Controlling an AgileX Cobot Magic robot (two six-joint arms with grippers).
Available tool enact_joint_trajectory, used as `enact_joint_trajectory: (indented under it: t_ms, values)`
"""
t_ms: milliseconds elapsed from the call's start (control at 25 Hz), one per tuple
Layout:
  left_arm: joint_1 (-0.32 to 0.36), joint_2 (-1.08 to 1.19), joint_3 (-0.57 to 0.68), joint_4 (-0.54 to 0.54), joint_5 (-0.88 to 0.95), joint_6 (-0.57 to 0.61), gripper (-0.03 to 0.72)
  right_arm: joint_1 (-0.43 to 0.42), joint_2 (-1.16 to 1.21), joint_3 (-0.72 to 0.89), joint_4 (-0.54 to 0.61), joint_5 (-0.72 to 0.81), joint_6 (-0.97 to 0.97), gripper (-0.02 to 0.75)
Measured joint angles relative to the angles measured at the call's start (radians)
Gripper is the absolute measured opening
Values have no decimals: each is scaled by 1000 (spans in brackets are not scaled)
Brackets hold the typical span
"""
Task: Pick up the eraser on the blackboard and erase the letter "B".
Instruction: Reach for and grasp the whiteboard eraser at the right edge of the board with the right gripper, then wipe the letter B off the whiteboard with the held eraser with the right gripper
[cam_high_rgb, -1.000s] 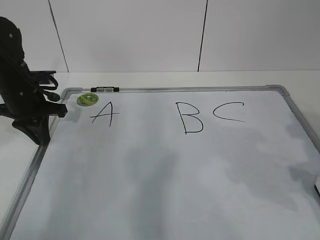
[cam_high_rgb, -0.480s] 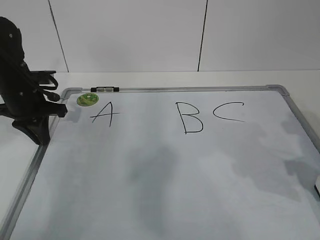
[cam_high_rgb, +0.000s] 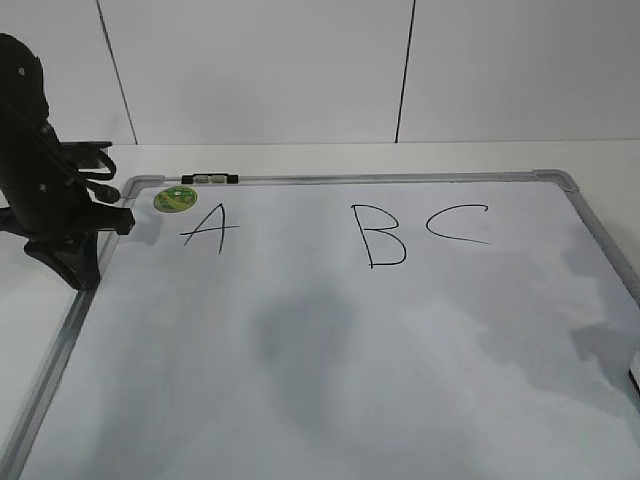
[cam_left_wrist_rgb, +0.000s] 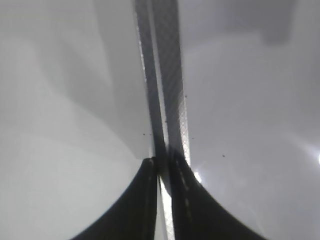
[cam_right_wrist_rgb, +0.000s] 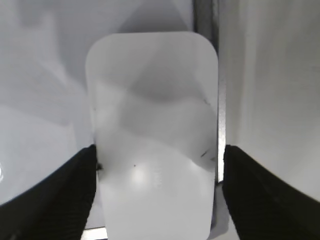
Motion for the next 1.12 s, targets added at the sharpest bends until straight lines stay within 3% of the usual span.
enact_joint_trajectory:
  t_ms: [1120]
  values:
    - [0, 0, 0, 0, 0, 0, 37, 0, 80, -16, 33, -8, -4, 602]
